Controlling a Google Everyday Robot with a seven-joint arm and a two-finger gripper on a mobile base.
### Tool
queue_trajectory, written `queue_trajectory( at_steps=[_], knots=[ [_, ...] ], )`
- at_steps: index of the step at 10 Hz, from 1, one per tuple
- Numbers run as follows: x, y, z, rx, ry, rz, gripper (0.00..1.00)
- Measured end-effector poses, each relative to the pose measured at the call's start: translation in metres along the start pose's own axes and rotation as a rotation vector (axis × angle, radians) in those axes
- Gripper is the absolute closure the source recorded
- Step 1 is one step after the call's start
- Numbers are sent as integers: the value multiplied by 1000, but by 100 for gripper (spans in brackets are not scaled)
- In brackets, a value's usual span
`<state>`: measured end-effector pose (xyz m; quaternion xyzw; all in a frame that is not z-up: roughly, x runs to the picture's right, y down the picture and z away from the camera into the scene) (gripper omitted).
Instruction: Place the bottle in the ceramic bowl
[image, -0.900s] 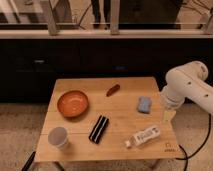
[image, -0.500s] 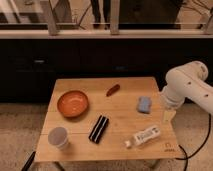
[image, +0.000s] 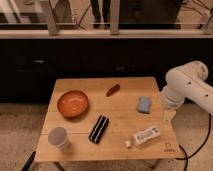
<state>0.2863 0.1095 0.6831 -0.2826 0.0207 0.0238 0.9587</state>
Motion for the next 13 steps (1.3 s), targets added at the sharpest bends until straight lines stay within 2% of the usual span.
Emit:
queue_trajectory(
  at_steps=[6,8,10,13],
  knots=[
    [0,0,0,0,0,-1,20],
    [-6,6,10,-17,-12,-32,20],
    [-21,13,33,-41,-37,-78,20],
    [-24,17,40,-57,-56,-124,20]
  ],
)
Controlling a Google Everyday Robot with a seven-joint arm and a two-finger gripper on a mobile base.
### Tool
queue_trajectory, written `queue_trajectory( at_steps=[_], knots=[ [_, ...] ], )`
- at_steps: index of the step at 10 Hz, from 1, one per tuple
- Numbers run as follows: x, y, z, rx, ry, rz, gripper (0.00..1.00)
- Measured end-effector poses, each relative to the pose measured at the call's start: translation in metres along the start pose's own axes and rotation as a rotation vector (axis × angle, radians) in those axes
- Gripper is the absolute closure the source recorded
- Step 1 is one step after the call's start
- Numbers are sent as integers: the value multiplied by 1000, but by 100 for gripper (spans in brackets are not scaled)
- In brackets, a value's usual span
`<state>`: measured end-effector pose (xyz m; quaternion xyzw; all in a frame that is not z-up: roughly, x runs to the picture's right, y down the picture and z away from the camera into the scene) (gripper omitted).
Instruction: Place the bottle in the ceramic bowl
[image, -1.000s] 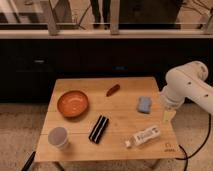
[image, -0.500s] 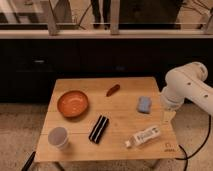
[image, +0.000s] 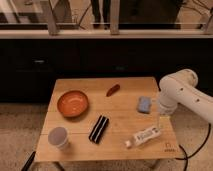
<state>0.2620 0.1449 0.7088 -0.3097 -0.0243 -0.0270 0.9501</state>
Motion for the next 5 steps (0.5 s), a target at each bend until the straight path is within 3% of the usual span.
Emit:
queue_trajectory(
  at_steps=[5],
  knots=[
    [-12,11,36,-23,-47,-89,20]
  ],
)
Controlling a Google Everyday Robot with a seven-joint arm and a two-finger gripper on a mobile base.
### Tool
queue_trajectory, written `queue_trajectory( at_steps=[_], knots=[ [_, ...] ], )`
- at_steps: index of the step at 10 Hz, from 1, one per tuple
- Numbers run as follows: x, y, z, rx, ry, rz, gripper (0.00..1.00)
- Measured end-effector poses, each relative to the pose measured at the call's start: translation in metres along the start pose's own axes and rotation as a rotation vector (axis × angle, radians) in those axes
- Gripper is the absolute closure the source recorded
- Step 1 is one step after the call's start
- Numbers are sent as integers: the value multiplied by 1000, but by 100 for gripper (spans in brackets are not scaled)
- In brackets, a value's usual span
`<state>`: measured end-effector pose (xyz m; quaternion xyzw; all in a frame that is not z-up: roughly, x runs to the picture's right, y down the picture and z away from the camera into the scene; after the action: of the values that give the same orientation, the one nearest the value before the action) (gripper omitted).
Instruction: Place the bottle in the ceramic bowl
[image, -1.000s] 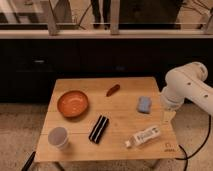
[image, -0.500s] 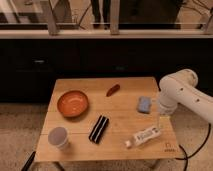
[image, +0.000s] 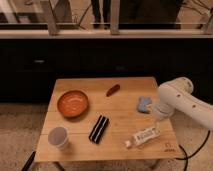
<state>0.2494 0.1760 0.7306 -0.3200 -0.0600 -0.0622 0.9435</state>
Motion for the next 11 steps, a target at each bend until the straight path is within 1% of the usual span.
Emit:
queue_trajectory(
  at_steps=[2,5,7,9,11],
  knots=[
    [-4,0,7,-7,-4,-13,20],
    [-5,4,18,-22,-24,-40,20],
    [-6,6,25,-25,-30,-55,20],
    [-9,9,35,-28,-31,-80,20],
    [-12,15,50,-33,-32,-101,20]
  ],
)
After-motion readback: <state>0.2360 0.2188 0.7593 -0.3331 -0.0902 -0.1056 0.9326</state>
